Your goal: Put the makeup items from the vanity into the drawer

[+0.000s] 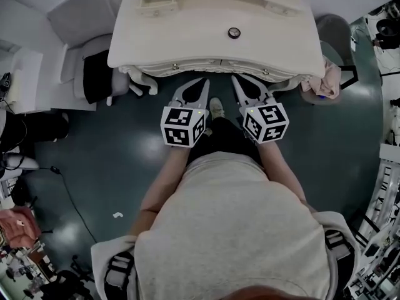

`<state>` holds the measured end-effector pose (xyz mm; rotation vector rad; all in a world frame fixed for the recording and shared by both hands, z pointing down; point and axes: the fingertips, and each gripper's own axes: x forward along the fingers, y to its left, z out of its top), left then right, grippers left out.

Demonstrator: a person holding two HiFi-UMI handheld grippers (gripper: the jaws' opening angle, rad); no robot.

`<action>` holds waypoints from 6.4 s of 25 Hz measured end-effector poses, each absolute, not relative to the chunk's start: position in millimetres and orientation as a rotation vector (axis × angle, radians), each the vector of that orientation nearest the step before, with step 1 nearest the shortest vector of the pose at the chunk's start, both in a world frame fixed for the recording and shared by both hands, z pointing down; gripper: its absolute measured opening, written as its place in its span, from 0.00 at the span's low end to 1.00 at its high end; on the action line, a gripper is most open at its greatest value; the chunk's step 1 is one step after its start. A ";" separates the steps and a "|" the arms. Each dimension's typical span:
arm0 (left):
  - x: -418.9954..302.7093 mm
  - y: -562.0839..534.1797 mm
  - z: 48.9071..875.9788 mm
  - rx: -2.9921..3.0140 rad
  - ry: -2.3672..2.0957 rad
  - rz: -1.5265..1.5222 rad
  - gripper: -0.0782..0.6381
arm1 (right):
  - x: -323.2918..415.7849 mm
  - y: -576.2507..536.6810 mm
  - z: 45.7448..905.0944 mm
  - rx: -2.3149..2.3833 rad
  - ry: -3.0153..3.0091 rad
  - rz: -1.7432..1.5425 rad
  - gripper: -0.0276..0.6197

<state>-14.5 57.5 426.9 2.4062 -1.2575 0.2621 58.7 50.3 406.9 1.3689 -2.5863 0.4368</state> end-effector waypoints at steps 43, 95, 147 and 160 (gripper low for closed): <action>2.9 -180.4 453.2 2.236 -1.390 0.303 0.12 | 99.4 -188.9 434.0 1.131 -2.593 0.493 0.06; -66.3 -222.8 494.6 2.225 -1.035 0.442 0.12 | 45.1 -215.6 528.3 1.141 -2.139 0.544 0.38; -194.6 -271.2 492.6 2.127 -1.292 0.257 0.12 | -167.4 -322.1 489.1 0.787 -2.400 0.460 0.38; -196.7 -281.6 494.9 2.128 -1.317 0.262 0.12 | -174.8 -320.5 490.4 0.767 -2.373 0.544 0.38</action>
